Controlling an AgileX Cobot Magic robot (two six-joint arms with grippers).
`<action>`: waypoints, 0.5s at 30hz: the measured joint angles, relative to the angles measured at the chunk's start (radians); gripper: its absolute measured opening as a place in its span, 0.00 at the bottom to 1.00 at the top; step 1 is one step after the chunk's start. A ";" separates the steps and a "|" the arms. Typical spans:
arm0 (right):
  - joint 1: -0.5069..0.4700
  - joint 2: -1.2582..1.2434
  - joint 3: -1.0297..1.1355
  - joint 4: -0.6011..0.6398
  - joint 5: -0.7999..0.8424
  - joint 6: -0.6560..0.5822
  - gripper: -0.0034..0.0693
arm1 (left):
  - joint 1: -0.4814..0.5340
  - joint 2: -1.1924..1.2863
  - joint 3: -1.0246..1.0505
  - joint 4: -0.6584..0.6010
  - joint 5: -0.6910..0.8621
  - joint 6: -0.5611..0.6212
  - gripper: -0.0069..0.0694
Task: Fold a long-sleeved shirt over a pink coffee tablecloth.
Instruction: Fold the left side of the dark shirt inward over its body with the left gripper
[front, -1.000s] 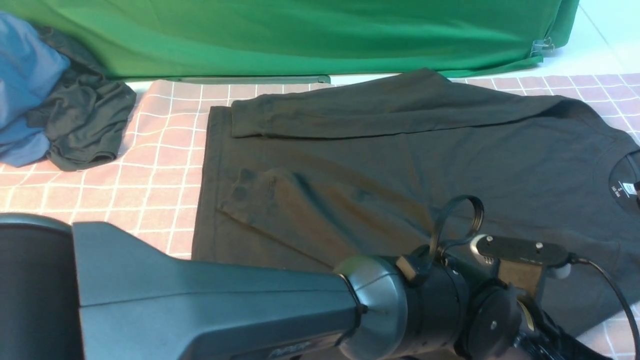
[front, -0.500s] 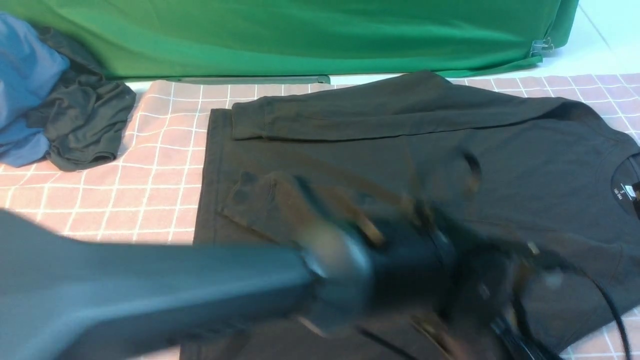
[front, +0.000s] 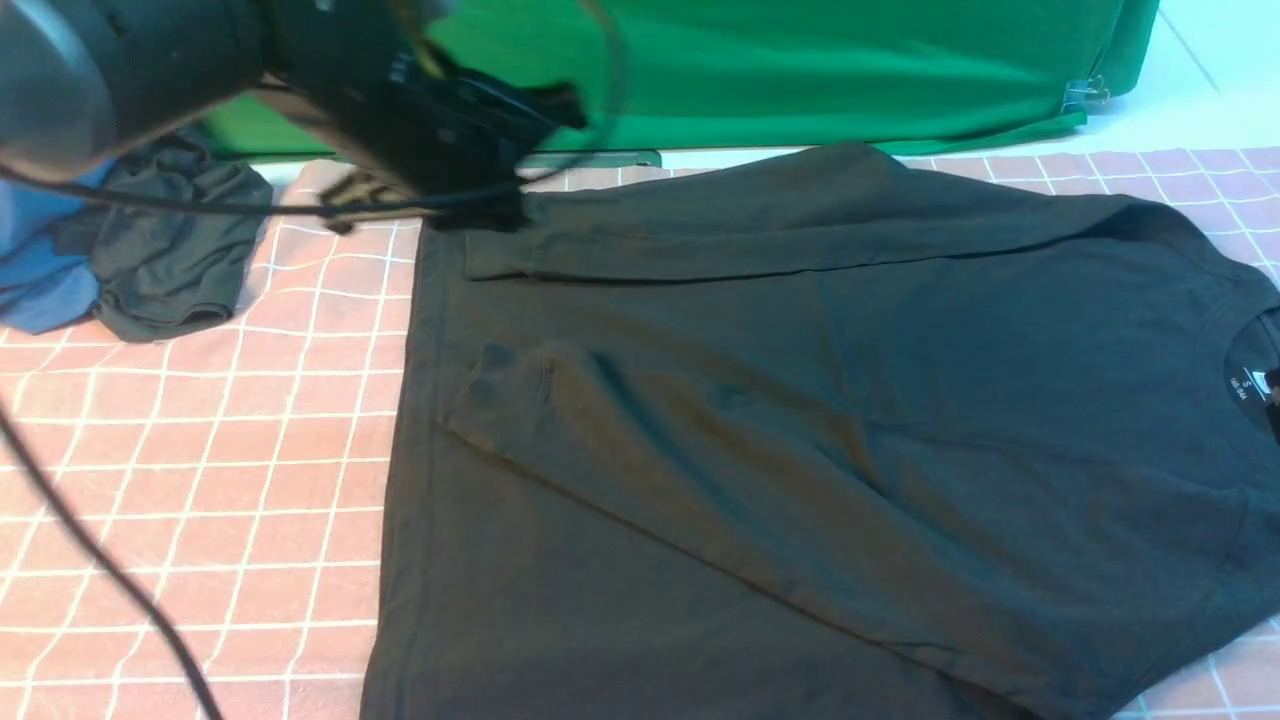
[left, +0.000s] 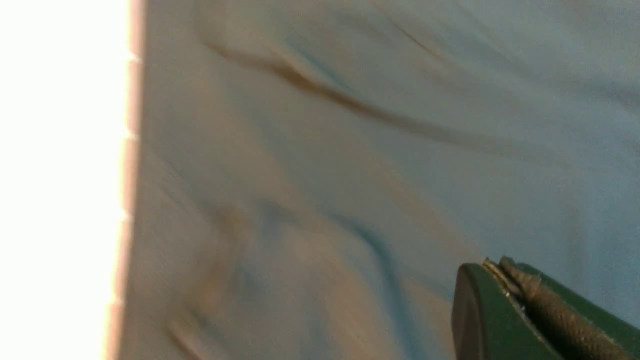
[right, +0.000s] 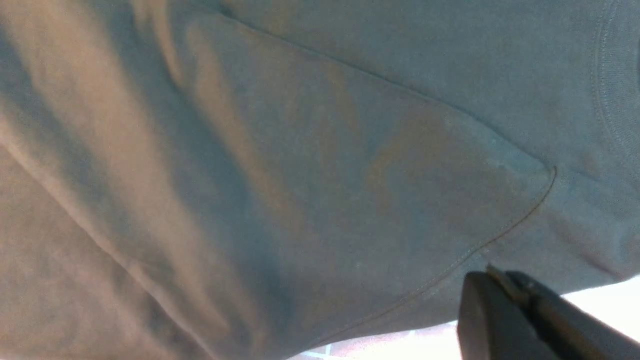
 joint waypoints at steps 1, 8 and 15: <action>0.000 0.000 0.000 0.001 0.000 0.000 0.11 | 0.027 0.028 -0.014 0.000 -0.010 0.019 0.12; 0.000 0.000 0.000 0.003 -0.001 0.000 0.11 | 0.101 0.264 -0.164 0.001 -0.112 0.092 0.35; 0.000 0.000 0.000 0.004 -0.003 -0.015 0.11 | 0.102 0.453 -0.309 0.085 -0.169 0.104 0.63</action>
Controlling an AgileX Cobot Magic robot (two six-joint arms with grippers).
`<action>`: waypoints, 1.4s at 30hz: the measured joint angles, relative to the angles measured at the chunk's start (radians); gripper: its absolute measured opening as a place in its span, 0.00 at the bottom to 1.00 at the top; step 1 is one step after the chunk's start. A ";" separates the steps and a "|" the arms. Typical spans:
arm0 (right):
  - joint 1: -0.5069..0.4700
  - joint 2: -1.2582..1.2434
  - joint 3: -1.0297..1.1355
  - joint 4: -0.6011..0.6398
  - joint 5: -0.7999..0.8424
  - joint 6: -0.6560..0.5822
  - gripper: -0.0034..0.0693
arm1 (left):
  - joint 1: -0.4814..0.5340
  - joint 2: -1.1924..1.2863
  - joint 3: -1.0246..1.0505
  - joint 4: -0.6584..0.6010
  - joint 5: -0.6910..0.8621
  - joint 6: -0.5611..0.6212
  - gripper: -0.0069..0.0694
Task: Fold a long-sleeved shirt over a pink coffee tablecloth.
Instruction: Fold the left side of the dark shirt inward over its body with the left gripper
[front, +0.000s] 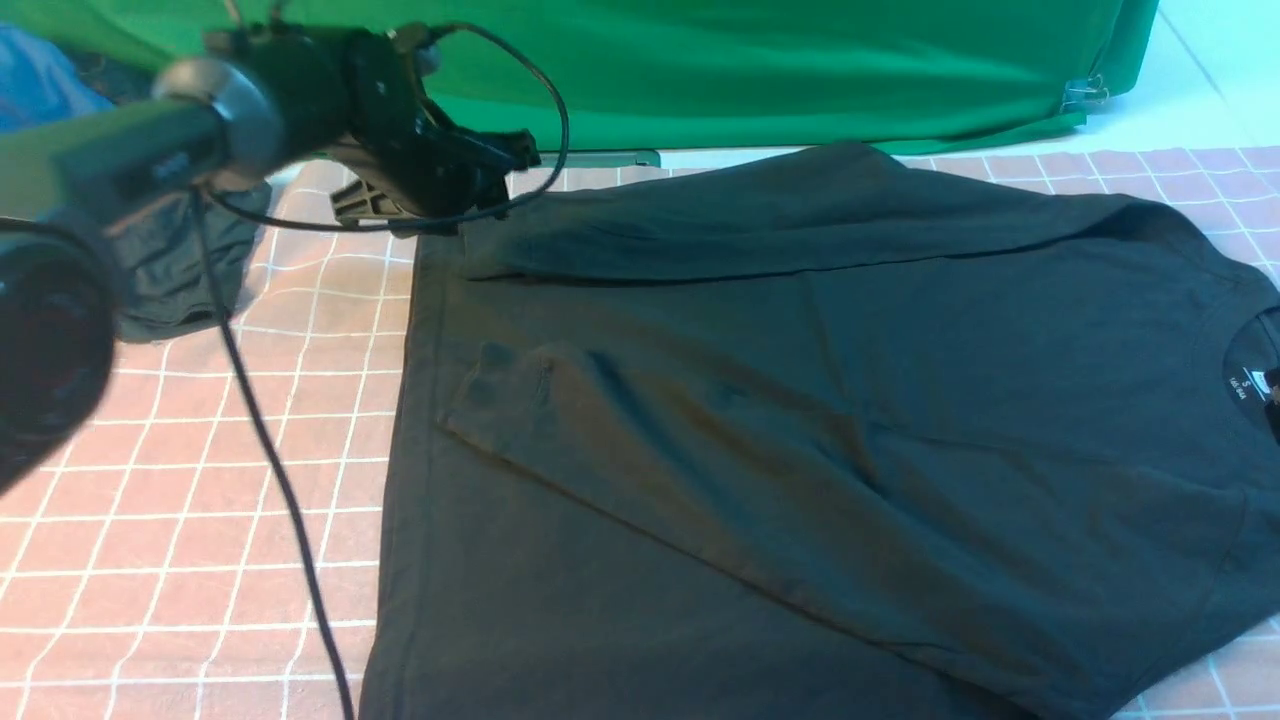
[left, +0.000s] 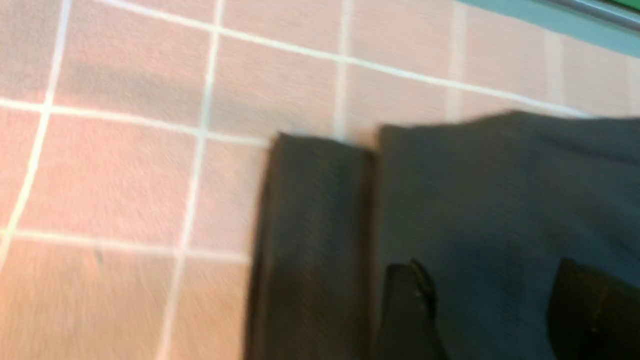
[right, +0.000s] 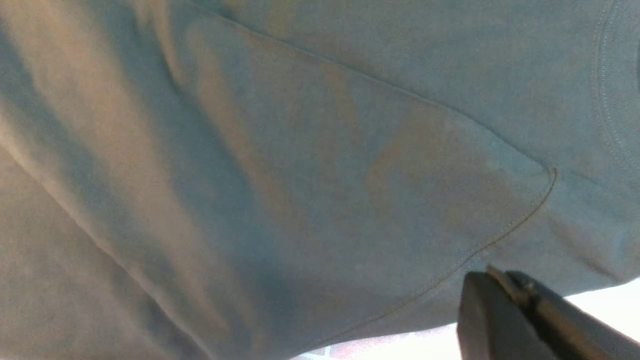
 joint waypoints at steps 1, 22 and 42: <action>0.000 0.000 0.000 0.000 0.000 -0.003 0.11 | 0.000 0.011 -0.007 0.009 0.000 -0.005 0.64; 0.000 0.000 0.000 0.001 0.000 -0.013 0.11 | 0.000 0.073 -0.038 -0.022 0.007 0.114 0.14; 0.000 0.000 0.000 0.033 -0.041 -0.015 0.11 | -0.006 -0.221 -0.037 -0.194 0.475 0.200 0.13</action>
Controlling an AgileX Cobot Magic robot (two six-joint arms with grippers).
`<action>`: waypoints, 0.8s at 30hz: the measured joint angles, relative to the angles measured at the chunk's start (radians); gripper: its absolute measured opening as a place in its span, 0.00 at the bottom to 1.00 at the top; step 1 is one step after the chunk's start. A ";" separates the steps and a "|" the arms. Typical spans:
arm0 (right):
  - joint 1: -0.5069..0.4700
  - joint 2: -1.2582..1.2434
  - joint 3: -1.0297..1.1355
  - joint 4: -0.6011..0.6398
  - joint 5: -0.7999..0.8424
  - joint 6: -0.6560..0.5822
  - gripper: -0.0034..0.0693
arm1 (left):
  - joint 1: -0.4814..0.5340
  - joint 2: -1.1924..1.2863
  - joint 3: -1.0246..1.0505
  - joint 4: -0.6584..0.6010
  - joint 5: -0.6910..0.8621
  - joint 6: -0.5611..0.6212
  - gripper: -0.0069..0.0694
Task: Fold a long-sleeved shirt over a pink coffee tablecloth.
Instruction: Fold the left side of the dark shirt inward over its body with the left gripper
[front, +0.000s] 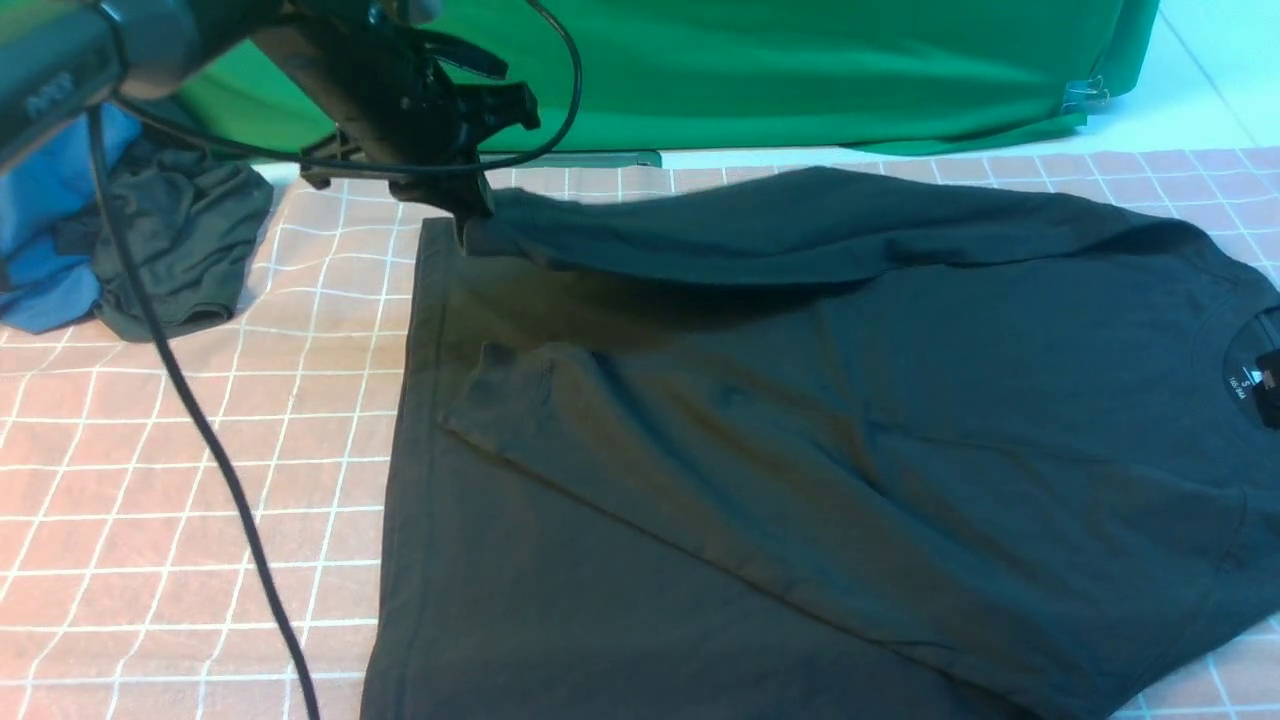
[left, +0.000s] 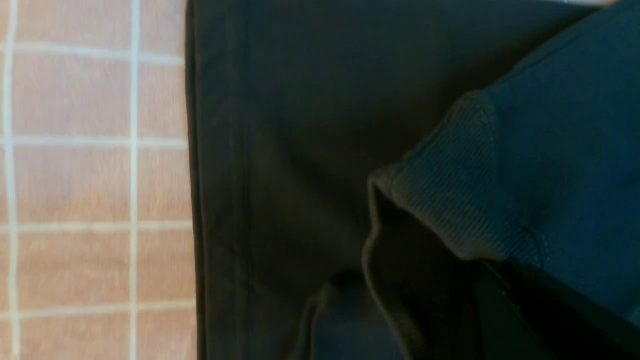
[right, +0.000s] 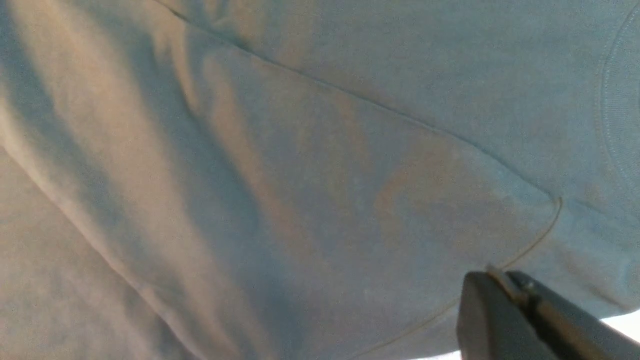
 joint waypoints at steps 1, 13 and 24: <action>0.000 0.000 0.000 0.000 -0.001 -0.001 0.11 | 0.000 -0.004 0.000 0.000 0.000 0.000 0.13; 0.000 0.000 0.000 0.004 -0.010 -0.018 0.12 | -0.080 -0.117 0.140 0.047 0.144 -0.065 0.13; 0.000 0.000 0.000 0.005 -0.012 -0.020 0.12 | -0.107 -0.223 0.254 0.119 0.181 -0.175 0.13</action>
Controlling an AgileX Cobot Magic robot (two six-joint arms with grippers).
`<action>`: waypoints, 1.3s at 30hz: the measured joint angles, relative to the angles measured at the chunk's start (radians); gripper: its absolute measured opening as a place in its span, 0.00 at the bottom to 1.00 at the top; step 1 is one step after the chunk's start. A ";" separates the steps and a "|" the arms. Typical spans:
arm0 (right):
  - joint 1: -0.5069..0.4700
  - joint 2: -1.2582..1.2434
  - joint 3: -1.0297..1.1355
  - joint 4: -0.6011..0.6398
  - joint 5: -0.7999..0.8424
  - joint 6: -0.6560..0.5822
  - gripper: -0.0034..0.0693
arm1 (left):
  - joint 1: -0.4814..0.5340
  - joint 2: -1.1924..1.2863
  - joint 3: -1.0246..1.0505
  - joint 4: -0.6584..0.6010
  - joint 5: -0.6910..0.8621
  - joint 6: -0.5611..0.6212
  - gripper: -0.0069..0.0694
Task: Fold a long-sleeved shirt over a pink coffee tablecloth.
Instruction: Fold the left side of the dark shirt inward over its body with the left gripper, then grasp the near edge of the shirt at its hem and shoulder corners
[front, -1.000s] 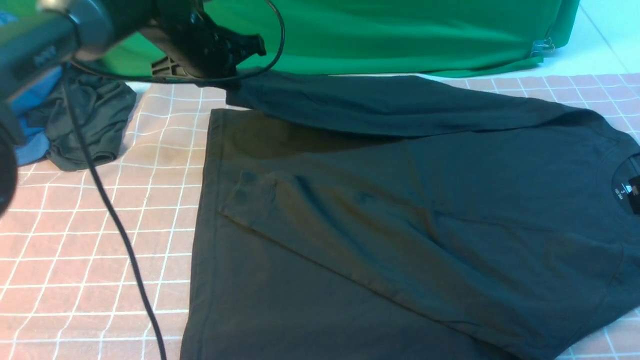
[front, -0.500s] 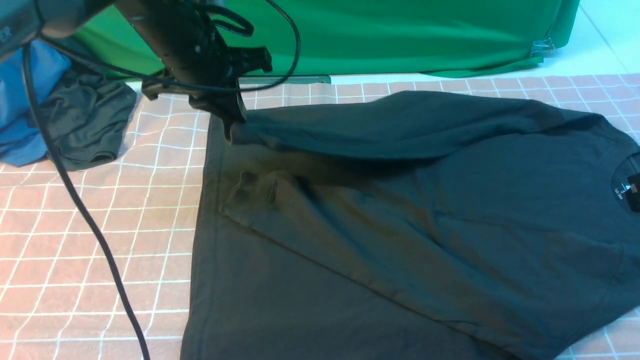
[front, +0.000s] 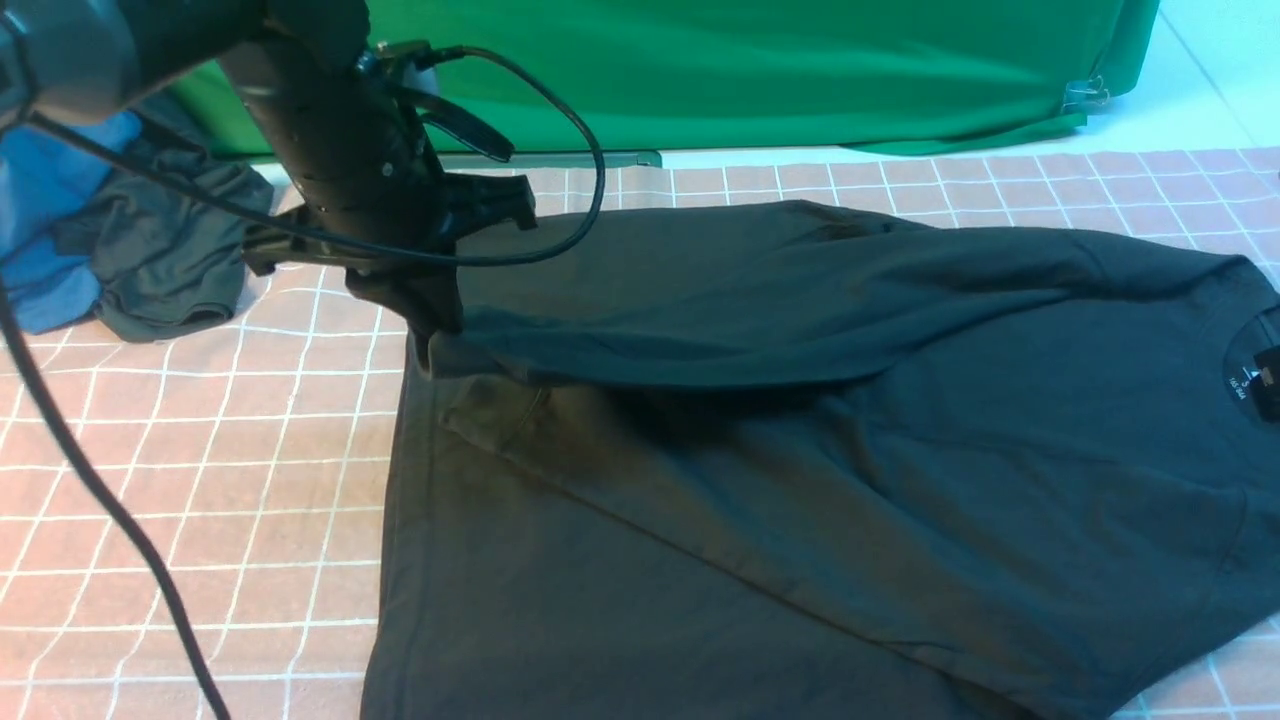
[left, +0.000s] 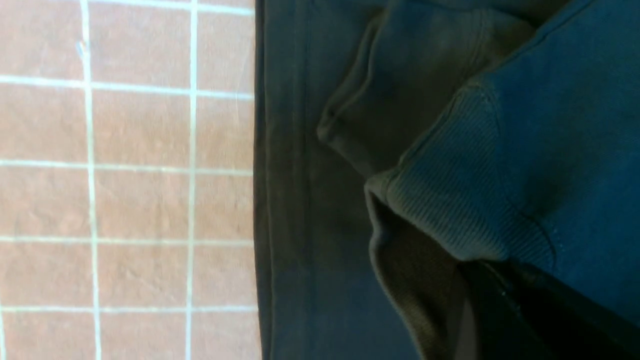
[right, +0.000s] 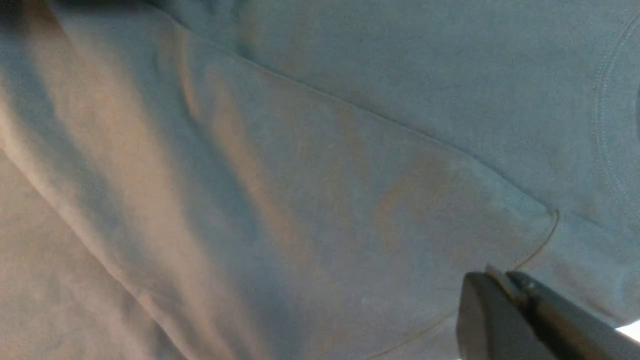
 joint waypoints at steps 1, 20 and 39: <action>0.000 0.000 0.000 0.000 0.000 0.000 0.13 | -0.002 -0.004 0.004 0.000 0.002 -0.005 0.13; 0.000 0.000 0.000 0.006 -0.004 -0.001 0.15 | -0.008 0.005 0.199 -0.015 -0.061 -0.014 0.14; -0.059 0.418 -0.340 0.024 -0.071 0.080 0.11 | -0.118 0.007 0.199 -0.022 -0.213 0.046 0.36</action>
